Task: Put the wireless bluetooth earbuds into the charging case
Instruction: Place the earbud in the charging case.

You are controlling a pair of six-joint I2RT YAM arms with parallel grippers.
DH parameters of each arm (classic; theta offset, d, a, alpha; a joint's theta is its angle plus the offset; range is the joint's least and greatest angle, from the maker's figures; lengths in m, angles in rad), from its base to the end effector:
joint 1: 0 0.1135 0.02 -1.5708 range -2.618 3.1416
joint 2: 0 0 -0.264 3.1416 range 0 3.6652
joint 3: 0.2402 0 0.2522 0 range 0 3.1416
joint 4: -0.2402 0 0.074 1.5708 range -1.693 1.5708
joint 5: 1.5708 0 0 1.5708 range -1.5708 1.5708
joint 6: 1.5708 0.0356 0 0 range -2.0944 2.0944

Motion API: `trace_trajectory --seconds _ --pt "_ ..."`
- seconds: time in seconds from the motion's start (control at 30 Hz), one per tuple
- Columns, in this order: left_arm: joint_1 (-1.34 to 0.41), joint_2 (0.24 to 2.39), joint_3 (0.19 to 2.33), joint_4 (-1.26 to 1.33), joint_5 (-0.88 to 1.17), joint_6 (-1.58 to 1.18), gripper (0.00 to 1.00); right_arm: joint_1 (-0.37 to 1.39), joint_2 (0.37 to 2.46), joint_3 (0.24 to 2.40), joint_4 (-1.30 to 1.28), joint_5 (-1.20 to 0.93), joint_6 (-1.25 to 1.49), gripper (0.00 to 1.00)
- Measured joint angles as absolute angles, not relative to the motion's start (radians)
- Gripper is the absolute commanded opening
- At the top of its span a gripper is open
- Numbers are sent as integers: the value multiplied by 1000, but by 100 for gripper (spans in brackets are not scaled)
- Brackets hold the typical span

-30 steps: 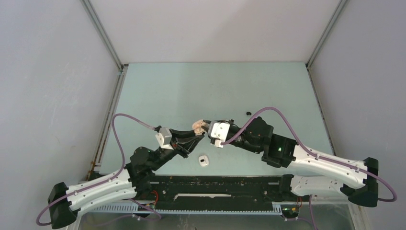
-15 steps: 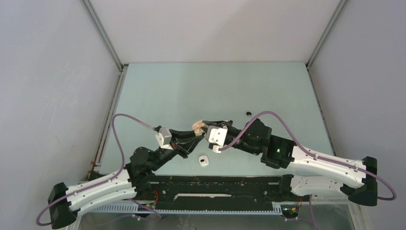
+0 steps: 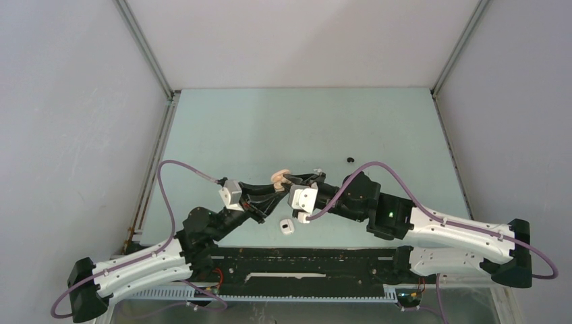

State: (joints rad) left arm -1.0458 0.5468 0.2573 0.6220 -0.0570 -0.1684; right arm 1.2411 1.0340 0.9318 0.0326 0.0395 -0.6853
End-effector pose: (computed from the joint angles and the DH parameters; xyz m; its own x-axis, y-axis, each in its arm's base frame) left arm 0.0769 -0.1287 0.2741 0.0210 -0.3701 -0.9287 0.8525 0.4919 -0.1767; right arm 0.0804 0.2305 0.3674 0.5728 -0.2793 -0.7706 -0.7363 0.2377 -0.6335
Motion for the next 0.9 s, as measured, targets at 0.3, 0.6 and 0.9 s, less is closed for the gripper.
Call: trace_trajectory --seconds 0.3,0.6,0.9 --pt "-1046 549 257 623 -57 -168 0 1246 1034 930 40 60 -690 0" --pt "-1046 556 257 627 -58 -168 0 1246 1034 930 39 81 -689 0" --pt "-1046 556 257 626 -59 -168 0 1246 1034 930 35 84 -685 0"
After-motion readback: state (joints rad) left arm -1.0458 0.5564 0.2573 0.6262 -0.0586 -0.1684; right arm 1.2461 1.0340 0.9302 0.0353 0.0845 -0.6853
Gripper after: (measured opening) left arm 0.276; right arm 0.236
